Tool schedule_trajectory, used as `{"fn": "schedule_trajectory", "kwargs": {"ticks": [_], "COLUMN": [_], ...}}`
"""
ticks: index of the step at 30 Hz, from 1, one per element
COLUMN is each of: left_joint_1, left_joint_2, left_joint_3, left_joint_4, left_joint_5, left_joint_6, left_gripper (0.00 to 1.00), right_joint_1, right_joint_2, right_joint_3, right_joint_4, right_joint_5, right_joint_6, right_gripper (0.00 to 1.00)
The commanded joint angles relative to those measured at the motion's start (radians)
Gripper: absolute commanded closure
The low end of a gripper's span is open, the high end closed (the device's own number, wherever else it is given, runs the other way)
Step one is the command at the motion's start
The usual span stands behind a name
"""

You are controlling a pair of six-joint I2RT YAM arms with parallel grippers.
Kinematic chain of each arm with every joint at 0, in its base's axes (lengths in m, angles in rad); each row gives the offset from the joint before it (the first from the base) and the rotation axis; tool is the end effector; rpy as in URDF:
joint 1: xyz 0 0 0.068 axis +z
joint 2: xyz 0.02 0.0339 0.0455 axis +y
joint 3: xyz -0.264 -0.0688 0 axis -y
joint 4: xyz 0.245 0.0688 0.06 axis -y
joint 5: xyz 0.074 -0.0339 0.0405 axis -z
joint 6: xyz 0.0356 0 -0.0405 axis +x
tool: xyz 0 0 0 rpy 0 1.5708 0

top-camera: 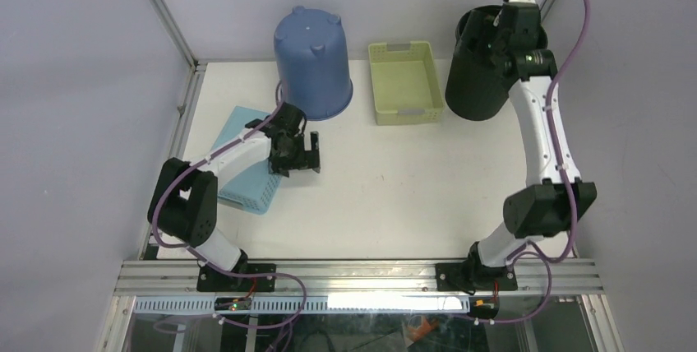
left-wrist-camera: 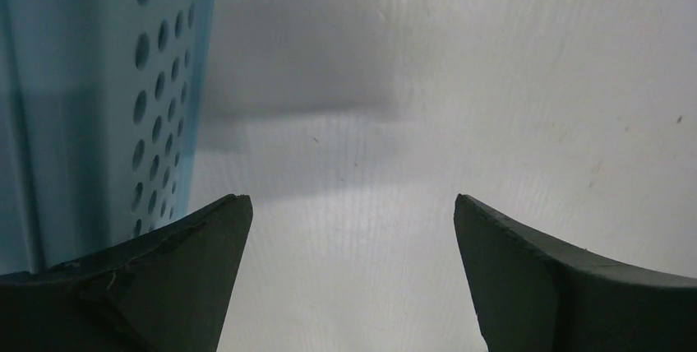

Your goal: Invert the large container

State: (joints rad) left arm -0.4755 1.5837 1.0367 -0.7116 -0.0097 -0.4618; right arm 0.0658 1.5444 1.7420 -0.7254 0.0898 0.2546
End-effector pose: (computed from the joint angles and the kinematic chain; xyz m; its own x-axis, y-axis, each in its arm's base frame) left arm 0.2647 -0.1359 0.1970 -0.9602 -0.0067 -0.2791 0.0305 0.9912 -0.1286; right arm 0.3355 0.0189 0.4292 -0.4834 0.2195 -0.8474 0.1380 0.9750 0.1739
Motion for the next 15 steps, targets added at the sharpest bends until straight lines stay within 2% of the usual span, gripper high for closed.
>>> {"fn": "schedule_trajectory", "kwargs": {"ticks": [1,3,8,13,15], "left_joint_1": [0.124,0.135,0.136,0.136,0.139], "left_joint_2": [0.012,-0.001,-0.063,-0.144,-0.182], "left_joint_3": [0.089,0.125,0.203,0.256,0.279], "left_joint_4": [0.072,0.072,0.037,-0.034,-0.073], "left_joint_5": [-0.017,-0.019,-0.013,0.07,0.062], "left_joint_6": [0.019,0.03,0.052,0.054,0.052], "left_gripper": [0.01,0.01,0.01,0.01,0.01], "right_joint_1": [0.006,0.049,0.247,0.327,0.348], "right_joint_2": [0.141,0.164,0.229,0.416,0.473], "right_joint_3": [0.224,0.221,0.132,0.167,0.176], "right_joint_4": [-0.134,-0.114,-0.036,0.002,0.045], "right_joint_5": [-0.143,-0.192,-0.082,-0.042,-0.03], "right_joint_6": [-0.083,-0.075,-0.063,-0.05,-0.065], "right_gripper": [0.01,0.01,0.0,0.01,0.05]}}
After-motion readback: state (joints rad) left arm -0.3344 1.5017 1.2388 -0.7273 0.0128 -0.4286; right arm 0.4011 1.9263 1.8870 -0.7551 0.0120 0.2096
